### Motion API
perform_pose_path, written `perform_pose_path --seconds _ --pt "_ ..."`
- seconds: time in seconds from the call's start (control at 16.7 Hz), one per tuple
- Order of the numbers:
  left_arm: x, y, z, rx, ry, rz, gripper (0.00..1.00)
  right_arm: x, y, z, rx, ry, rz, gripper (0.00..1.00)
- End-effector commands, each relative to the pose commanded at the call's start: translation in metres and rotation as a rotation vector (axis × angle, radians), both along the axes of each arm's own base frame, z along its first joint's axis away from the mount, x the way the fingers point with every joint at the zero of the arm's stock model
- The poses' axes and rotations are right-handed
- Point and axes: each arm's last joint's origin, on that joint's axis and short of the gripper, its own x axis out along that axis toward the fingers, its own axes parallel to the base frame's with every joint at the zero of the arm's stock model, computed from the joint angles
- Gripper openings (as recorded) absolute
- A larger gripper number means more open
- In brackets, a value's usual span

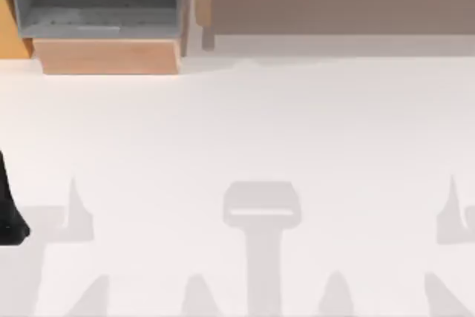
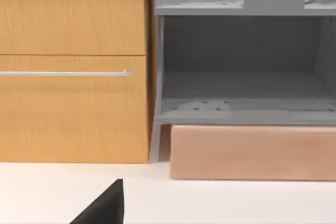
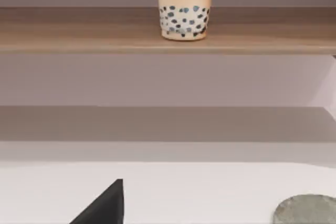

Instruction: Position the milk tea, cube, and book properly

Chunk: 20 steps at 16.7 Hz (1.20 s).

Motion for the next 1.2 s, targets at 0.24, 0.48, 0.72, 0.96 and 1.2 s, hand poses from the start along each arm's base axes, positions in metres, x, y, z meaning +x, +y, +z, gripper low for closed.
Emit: perform_pose_path --seconds 0.24,0.48,0.72,0.96,1.2 --pt "0.0 0.0 0.0 0.0 0.0 0.0 1.0 0.001 0.0 0.008 -0.001 -0.012 -0.001 1.0" --pt "0.0 0.0 0.0 0.0 0.0 0.0 1.0 0.01 0.0 0.046 -0.006 -0.052 -0.008 1.0" --pt "0.0 0.0 0.0 0.0 0.0 0.0 1.0 0.049 0.002 0.092 -0.012 -0.057 -0.015 1.0" --pt "0.0 0.0 0.0 0.0 0.0 0.0 1.0 0.121 0.005 0.117 -0.015 -0.031 -0.018 1.0" --pt "0.0 0.0 0.0 0.0 0.0 0.0 1.0 0.203 0.01 0.106 -0.016 0.001 -0.018 1.0"
